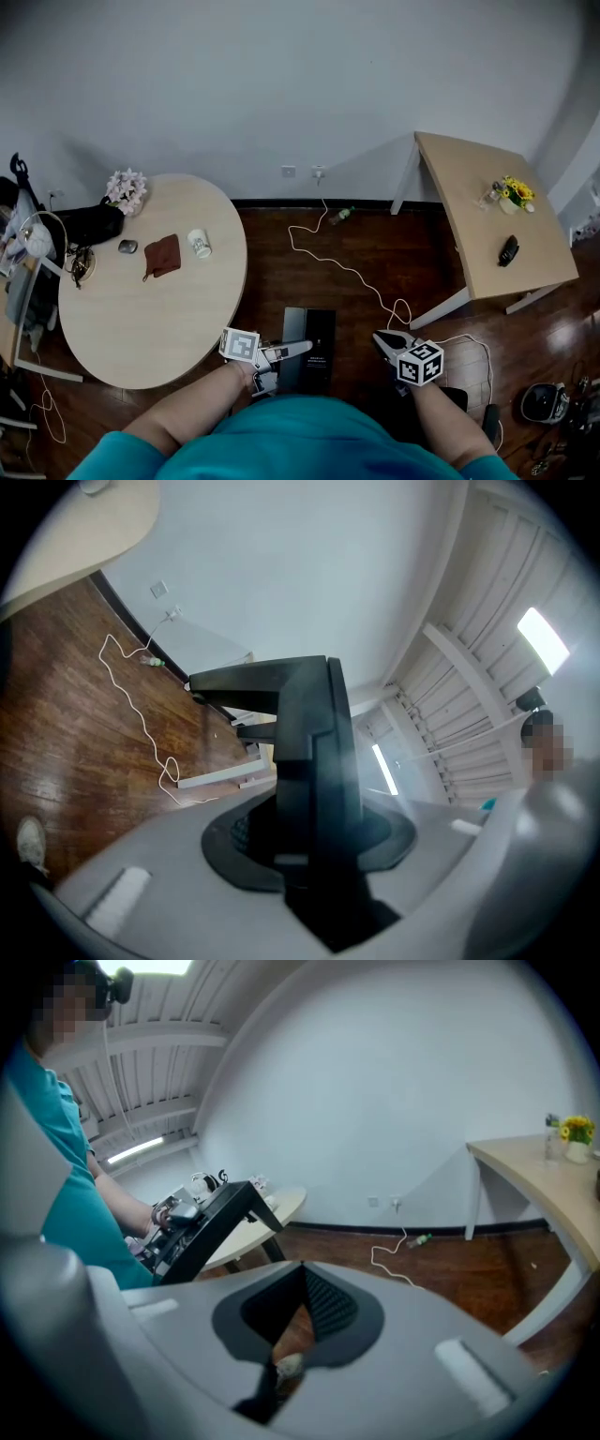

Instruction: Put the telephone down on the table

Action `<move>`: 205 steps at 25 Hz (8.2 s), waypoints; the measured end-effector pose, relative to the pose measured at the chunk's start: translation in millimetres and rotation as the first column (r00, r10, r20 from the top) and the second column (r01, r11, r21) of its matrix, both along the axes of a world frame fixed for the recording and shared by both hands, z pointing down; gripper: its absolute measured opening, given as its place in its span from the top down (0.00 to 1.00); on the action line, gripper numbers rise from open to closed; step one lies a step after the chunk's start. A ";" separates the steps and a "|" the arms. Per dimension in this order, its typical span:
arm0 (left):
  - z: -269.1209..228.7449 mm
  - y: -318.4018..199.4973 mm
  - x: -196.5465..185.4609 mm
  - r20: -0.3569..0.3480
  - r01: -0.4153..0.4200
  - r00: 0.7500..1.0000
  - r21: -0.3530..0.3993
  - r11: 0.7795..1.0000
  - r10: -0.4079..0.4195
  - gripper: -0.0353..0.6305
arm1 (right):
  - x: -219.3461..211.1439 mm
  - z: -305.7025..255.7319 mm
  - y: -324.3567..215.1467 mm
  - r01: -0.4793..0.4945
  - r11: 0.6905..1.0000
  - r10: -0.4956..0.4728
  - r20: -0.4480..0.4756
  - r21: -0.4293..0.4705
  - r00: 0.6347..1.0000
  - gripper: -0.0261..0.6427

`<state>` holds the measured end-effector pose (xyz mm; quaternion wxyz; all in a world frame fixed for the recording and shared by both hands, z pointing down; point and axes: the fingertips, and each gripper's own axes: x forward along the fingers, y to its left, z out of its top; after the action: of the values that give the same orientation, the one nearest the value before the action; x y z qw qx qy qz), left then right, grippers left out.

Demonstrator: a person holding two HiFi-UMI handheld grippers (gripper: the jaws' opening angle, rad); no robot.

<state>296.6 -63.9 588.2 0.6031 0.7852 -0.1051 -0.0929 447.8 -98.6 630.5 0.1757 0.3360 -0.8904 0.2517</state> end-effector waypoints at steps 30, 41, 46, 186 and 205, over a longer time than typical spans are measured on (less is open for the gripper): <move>-2.3 199.4 -213.0 0.027 0.039 0.999 0.082 0.996 -0.041 0.68 | -186.0 -30.2 191.3 -0.024 0.998 0.024 0.009 0.050 1.000 0.96; 6.1 289.6 -204.2 0.136 0.201 0.969 0.058 0.978 -0.207 0.68 | -175.4 -24.4 266.9 0.131 0.990 -0.132 0.011 0.052 0.991 0.96; 4.3 314.3 -239.1 0.131 0.216 0.965 0.079 0.973 -0.225 0.68 | -206.7 -24.6 281.1 0.152 0.987 -0.153 0.020 0.054 0.988 0.96; -27.6 95.3 -704.5 0.315 0.053 0.918 0.503 0.863 -0.240 0.94 | -690.9 -50.8 87.1 0.073 0.992 -0.080 0.067 0.101 0.995 0.96; -81.6 252.8 -553.2 0.345 0.104 0.850 0.629 0.770 -0.397 0.94 | -563.4 -95.3 257.9 0.267 0.953 -0.282 0.094 0.145 0.955 0.96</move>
<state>-256.6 188.9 506.6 0.2682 0.9095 -0.3173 -0.0144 -115.6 159.3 535.2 0.1356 0.2047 -0.9517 0.1844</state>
